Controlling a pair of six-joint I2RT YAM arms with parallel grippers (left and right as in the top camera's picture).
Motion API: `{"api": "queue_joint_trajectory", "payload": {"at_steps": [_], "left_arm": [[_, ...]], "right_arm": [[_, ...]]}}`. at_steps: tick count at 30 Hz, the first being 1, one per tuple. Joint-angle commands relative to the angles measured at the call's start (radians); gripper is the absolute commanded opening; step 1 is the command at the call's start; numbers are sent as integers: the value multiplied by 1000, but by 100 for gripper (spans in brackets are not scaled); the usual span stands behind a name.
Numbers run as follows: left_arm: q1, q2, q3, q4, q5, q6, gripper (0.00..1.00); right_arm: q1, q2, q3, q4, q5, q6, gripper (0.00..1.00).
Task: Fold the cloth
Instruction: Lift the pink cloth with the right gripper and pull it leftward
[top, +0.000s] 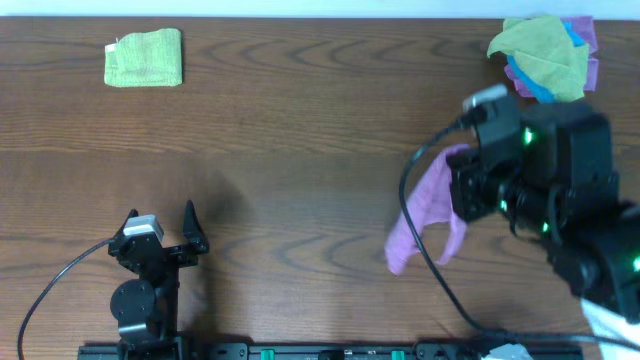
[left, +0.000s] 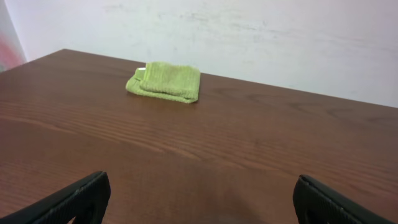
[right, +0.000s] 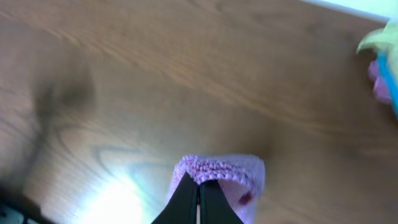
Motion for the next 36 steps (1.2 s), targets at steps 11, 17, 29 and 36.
{"api": "queue_joint_trajectory", "payload": {"at_steps": [11, 17, 29, 36], "left_arm": [[-6, -6, -31, -16, -6, -3, 95], [-6, -6, -31, -16, -6, -3, 95], [-6, -6, -31, -16, -6, -3, 96], [-6, -6, -31, -16, -6, -3, 95]], "right_arm": [[137, 243, -160, 294, -496, 22, 1], [303, 303, -89, 380, -497, -63, 2], [283, 423, -25, 356, -348, -140, 1], [225, 618, -25, 393, -344, -140, 2]]}}
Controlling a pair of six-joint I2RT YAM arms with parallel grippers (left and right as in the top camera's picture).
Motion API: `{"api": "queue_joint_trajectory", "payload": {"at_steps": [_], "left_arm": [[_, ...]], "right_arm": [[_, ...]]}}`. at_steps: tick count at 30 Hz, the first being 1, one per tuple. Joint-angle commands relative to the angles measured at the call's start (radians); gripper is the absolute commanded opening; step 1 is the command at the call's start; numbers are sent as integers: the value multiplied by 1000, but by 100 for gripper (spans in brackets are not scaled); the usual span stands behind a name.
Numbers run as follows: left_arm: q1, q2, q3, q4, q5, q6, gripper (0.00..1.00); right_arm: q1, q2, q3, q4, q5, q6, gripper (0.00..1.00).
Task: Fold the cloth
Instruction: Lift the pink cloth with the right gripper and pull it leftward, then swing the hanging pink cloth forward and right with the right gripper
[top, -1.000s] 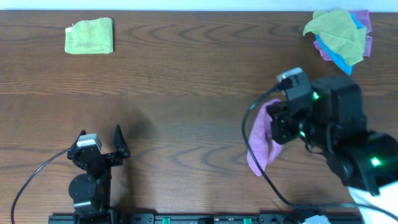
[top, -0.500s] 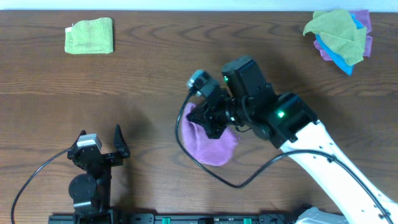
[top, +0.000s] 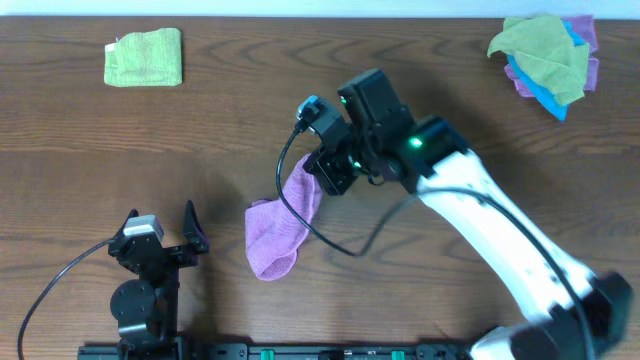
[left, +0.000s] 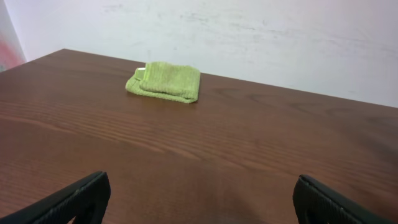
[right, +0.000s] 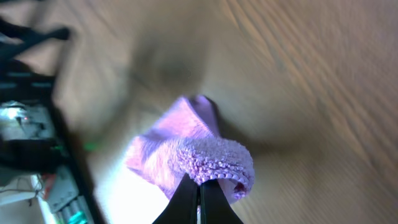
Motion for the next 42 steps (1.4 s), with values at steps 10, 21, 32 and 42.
{"api": "queue_joint_trajectory", "payload": {"at_steps": [10, 21, 32, 42], "left_arm": [[-6, -6, -31, -16, -6, -3, 95], [-6, -6, -31, -16, -6, -3, 95], [-6, -6, -31, -16, -6, -3, 95], [-6, -6, -31, -16, -6, -3, 95]], "right_arm": [[-96, 152, 6, 282, 314, 159, 2], [-112, 155, 21, 309, 346, 166, 2], [-90, 155, 21, 157, 222, 70, 2], [-115, 234, 140, 259, 281, 65, 2]]}}
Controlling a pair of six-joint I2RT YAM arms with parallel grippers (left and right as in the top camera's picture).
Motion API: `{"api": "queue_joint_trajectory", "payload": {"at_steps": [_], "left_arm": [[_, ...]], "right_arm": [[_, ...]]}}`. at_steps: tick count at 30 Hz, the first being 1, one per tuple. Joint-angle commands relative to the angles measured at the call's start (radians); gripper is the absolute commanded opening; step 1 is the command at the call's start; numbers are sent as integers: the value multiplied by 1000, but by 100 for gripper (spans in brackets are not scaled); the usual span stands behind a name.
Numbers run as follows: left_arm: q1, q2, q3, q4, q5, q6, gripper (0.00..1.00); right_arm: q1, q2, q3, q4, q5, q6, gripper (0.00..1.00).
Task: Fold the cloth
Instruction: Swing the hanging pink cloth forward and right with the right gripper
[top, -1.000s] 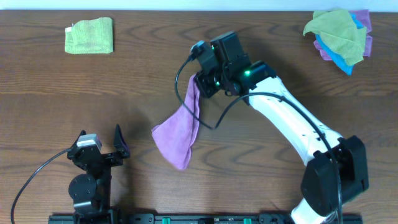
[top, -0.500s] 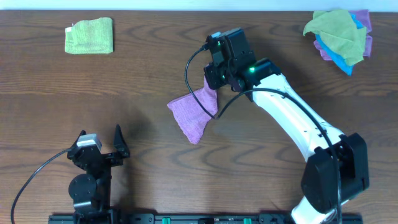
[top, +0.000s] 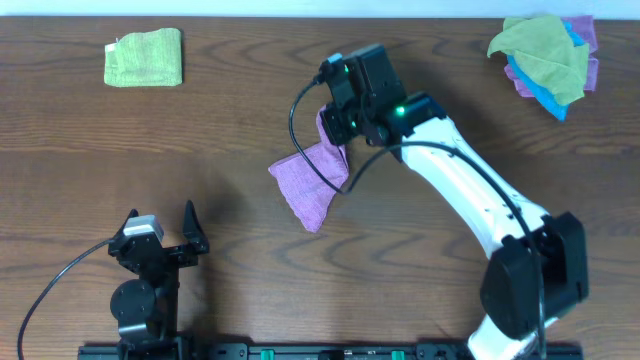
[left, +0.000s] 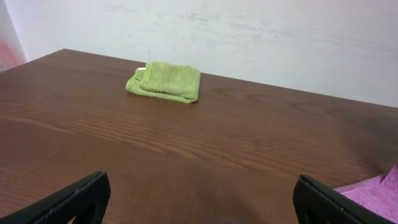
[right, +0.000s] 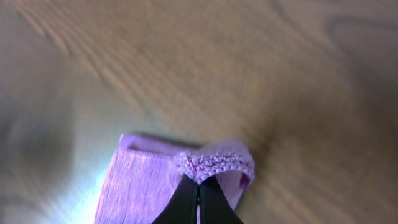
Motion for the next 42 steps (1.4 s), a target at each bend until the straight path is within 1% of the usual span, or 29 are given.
{"api": "queue_joint_trajectory", "payload": {"at_steps": [1, 6, 15, 19, 23, 26, 31, 35, 36, 38, 40, 42], "left_arm": [[-6, -6, -31, -16, -6, -3, 95], [-6, -6, -31, -16, -6, -3, 95], [-6, -6, -31, -16, -6, -3, 96], [-6, -6, -31, -16, -6, -3, 95], [-6, -6, -31, -16, -6, -3, 96], [-6, -6, -31, -16, -6, -3, 95], [-6, -6, -31, -16, -6, -3, 95], [-6, -6, -31, -16, -6, -3, 95], [-6, -6, -31, -16, -6, -3, 95], [-6, -6, -31, -16, -6, -3, 96], [-6, -6, -31, -16, -6, -3, 95], [-6, -6, -31, -16, -6, -3, 95]], "right_arm": [[-21, 71, 99, -3, 19, -18, 2], [-40, 169, 208, 18, 19, -17, 2], [-63, 327, 282, 103, -1, 42, 2], [-63, 356, 286, 151, -136, 109, 2], [-55, 356, 288, 261, -336, 196, 2], [-53, 356, 298, 348, -524, 254, 2], [-50, 356, 315, 367, -686, 279, 1], [-51, 352, 353, 309, -765, 286, 1], [-51, 351, 374, 270, -768, 280, 2], [-52, 341, 425, 165, -754, 216, 2], [-52, 318, 479, 24, -663, 145, 2], [-50, 278, 521, -116, -532, 49, 1]]}}
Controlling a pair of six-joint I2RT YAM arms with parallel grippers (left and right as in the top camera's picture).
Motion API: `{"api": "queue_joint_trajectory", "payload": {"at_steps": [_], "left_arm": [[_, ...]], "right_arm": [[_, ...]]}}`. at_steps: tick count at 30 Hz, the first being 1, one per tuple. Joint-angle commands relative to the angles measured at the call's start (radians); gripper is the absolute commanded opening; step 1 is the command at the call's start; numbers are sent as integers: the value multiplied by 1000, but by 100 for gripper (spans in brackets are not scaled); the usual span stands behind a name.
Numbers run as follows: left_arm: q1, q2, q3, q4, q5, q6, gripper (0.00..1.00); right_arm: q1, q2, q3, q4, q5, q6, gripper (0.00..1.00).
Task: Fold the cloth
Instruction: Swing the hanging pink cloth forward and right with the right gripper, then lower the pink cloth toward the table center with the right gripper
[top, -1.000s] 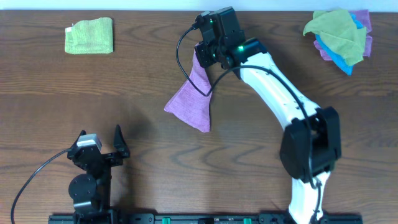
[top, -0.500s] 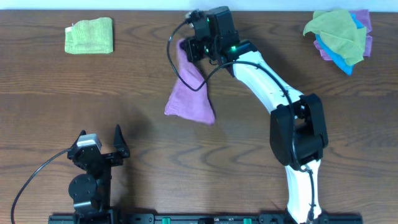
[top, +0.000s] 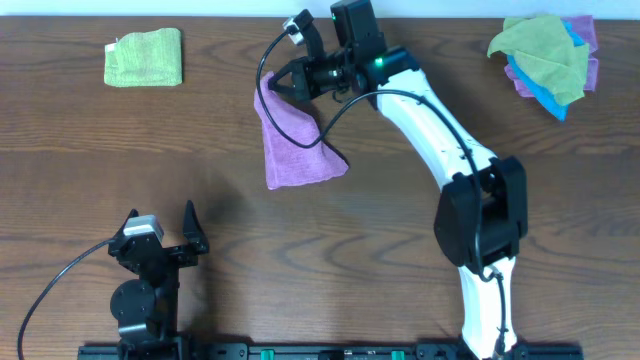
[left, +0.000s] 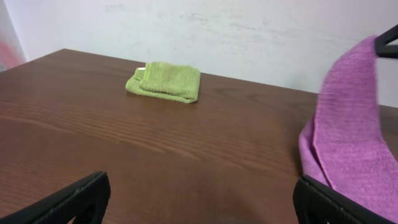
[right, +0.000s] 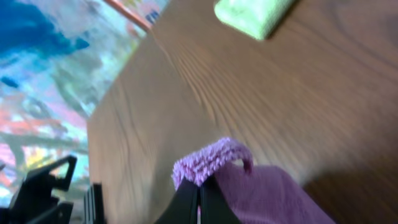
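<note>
A purple cloth (top: 298, 140) hangs and trails on the brown table (top: 420, 270), its upper corner pinched by my right gripper (top: 272, 84) near the far middle of the table. In the right wrist view the shut fingers (right: 199, 194) hold a fuzzy purple edge (right: 211, 158). The left wrist view shows the purple cloth (left: 351, 143) draped at its right side. My left gripper (top: 160, 232) rests open at the near left edge, nothing between its fingers (left: 74, 198).
A folded green cloth (top: 144, 57) lies at the far left corner, also the green cloth (left: 165, 81) ahead of the left wrist. A pile of green, blue and purple cloths (top: 548, 55) sits at the far right corner.
My right gripper has moved further away and leftward with the purple cloth's corner, now near the far edge. The cloth has stretched out below it. The left arm has not moved.
My right gripper held the purple cloth hanging near the right side by the cloth pile. Then it was over the table's middle with the cloth dragging. Then it was farther back, and now near the far edge with the cloth spread towards me.
</note>
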Motion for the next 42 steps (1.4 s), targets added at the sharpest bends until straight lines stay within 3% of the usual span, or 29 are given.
{"api": "queue_joint_trajectory", "payload": {"at_steps": [1, 8, 14, 22, 32, 42], "left_arm": [[-6, -6, -31, -16, -6, -3, 95], [-6, -6, -31, -16, -6, -3, 95], [-6, -6, -31, -16, -6, -3, 95], [-6, -6, -31, -16, -6, -3, 95], [-6, -6, -31, -16, -6, -3, 96], [-6, -6, -31, -16, -6, -3, 96]], "right_arm": [[5, -94, 73, -129, 177, -167, 1], [2, -307, 76, -372, 469, -264, 2], [5, -432, 76, -438, 579, -243, 2], [20, -465, 76, -546, 586, -199, 2], [38, -548, 76, -583, 653, -211, 2], [134, -558, 75, -567, 566, -207, 2]]}}
